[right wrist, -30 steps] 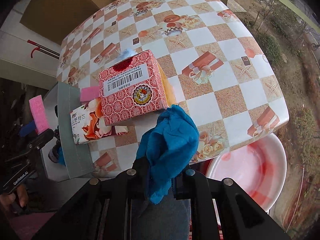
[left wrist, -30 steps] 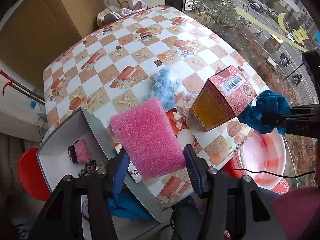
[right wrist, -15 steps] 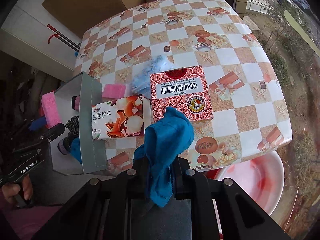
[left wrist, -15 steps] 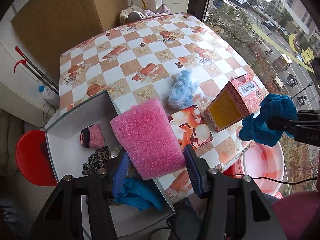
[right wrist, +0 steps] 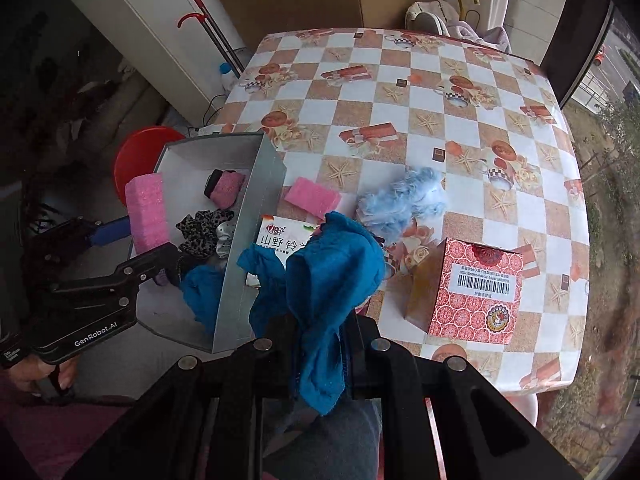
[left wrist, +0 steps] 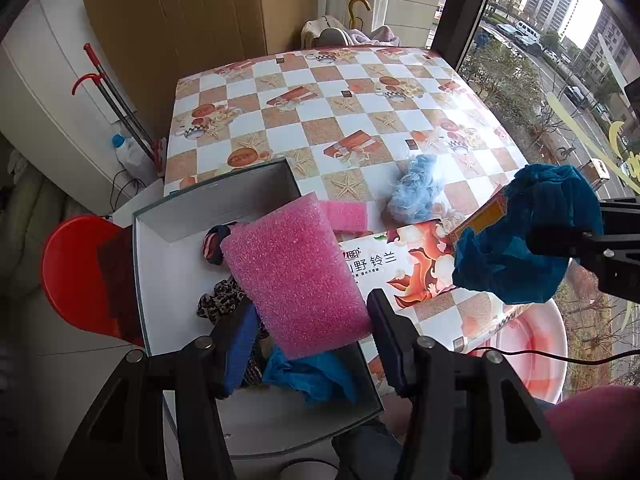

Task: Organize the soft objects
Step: 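Carry the blue shoe cover and pink sponge over the white box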

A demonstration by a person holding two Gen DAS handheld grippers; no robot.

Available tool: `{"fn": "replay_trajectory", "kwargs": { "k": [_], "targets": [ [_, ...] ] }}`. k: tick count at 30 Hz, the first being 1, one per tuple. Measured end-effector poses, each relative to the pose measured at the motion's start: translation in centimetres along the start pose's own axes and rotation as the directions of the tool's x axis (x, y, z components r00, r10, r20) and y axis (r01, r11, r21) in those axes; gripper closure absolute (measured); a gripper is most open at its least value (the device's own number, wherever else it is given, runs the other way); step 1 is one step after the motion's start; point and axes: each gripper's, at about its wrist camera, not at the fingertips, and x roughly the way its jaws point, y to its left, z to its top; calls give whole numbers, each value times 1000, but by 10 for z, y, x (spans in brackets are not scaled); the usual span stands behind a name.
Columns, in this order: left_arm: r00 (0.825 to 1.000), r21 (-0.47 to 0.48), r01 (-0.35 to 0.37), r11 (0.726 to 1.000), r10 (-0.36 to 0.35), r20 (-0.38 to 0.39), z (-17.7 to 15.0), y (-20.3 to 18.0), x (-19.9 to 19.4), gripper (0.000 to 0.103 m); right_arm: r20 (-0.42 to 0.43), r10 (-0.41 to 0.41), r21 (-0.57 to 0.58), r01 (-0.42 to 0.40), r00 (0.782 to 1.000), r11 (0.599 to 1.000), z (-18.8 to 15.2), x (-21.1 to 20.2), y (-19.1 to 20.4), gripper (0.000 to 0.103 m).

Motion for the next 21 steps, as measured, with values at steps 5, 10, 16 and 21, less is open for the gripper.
{"fn": "replay_trajectory", "kwargs": {
  "k": [5, 10, 16, 21],
  "targets": [
    [999, -110, -35, 993, 34, -8, -13, 30, -3, 45, 3, 44, -65, -44, 999, 997, 22, 3, 25, 86],
    [998, -211, -62, 976, 55, -43, -30, 56, 1, 45, -14, 80, -141, -81, 997, 987, 37, 9, 54, 86],
    [995, -273, -90, 958, 72, -75, -43, 70, 5, 45, -36, 119, -219, -124, 992, 968, 48, 17, 89, 86],
    [993, -286, -103, 953, 82, -85, -48, 73, 7, 45, -72, 120, -286, -136, 990, 949, 48, 28, 112, 86]
  ]
}}
